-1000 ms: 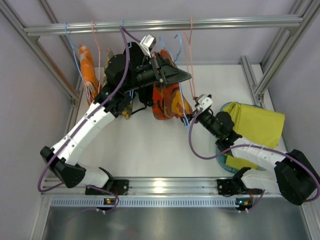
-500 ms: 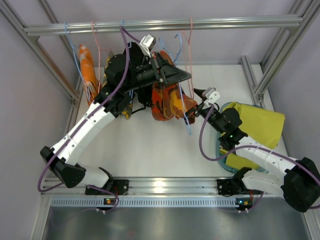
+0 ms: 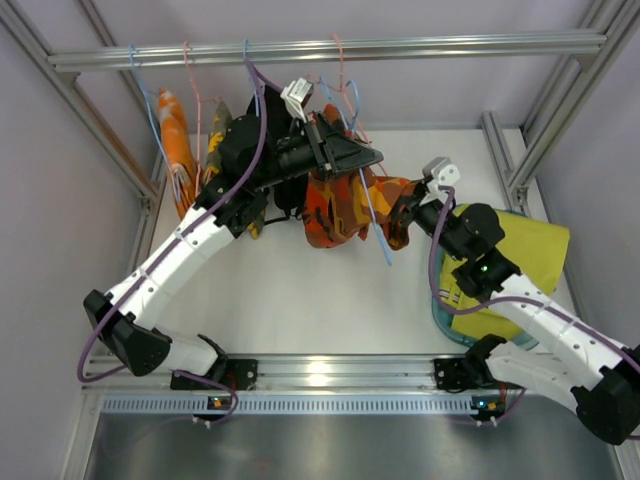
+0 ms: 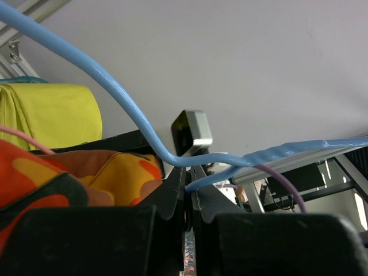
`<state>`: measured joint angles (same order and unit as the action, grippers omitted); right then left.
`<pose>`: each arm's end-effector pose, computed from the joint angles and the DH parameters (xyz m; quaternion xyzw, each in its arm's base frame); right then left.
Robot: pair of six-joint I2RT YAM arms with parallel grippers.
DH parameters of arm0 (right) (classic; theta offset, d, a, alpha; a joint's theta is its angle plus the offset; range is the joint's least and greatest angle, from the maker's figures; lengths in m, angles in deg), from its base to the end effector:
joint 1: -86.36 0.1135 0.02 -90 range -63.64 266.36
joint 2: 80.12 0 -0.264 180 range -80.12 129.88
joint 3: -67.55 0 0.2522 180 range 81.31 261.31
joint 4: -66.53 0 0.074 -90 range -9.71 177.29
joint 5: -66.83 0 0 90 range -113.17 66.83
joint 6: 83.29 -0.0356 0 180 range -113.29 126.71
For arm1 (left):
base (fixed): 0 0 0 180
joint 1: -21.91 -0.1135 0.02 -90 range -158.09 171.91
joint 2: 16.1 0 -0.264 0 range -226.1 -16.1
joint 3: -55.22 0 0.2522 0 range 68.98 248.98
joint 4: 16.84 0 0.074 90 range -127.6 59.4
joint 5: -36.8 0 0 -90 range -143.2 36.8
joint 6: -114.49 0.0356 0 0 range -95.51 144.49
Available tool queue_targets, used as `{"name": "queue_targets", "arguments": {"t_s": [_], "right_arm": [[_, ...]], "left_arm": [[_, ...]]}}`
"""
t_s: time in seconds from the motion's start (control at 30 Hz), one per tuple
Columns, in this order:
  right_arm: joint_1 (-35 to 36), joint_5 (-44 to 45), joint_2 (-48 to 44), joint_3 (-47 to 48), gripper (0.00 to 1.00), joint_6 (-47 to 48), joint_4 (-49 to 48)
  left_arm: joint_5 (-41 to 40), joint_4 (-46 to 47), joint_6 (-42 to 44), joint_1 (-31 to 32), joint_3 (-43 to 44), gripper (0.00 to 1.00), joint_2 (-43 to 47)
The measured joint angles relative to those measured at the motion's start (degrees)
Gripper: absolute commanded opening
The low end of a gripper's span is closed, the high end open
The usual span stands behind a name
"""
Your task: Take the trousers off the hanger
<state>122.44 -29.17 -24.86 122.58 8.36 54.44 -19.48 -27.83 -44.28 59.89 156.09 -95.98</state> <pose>0.1827 0.1378 0.3519 -0.2420 0.5825 0.2610 0.7308 0.2331 -0.2070 0.4817 0.0509 0.6521 -0.6996 0.2877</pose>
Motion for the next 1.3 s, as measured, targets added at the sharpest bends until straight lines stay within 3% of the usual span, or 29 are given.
{"name": "queue_targets", "arguments": {"t_s": [0.33,0.7,0.73,0.8,0.9,1.0,1.1,1.3], "right_arm": [[-0.02,0.70,-7.30,3.61,0.00,-7.96,11.85],[-0.26,0.83,-9.27,2.89,0.00,-9.81,13.90],[-0.26,0.87,-9.29,2.64,0.01,-9.81,13.70],[-0.26,1.05,-9.53,2.19,0.15,-9.84,13.55],[-0.24,0.33,-10.73,1.44,0.21,-9.97,13.51],[-0.11,-1.29,-13.44,0.28,0.17,-10.34,15.34],[-0.09,-2.12,-14.82,-0.63,0.00,-10.62,17.33],[-0.09,-3.56,-15.50,-1.16,0.00,-10.75,19.28]], "left_arm": [[-0.15,2.23,5.46,0.00,-5.03,0.00,1.55],[-0.61,2.80,8.31,0.00,-9.16,0.00,3.52],[-0.61,2.78,8.52,0.00,-9.35,0.00,3.63],[-0.63,2.75,8.94,0.00,-9.92,0.00,3.80],[-0.59,2.64,9.40,0.00,-10.82,0.00,4.17],[-0.57,2.23,9.97,0.00,-12.02,0.00,4.50],[-0.57,1.64,10.08,0.00,-12.79,0.00,4.50],[-0.52,0.98,10.34,0.00,-12.79,0.00,4.50]]}}
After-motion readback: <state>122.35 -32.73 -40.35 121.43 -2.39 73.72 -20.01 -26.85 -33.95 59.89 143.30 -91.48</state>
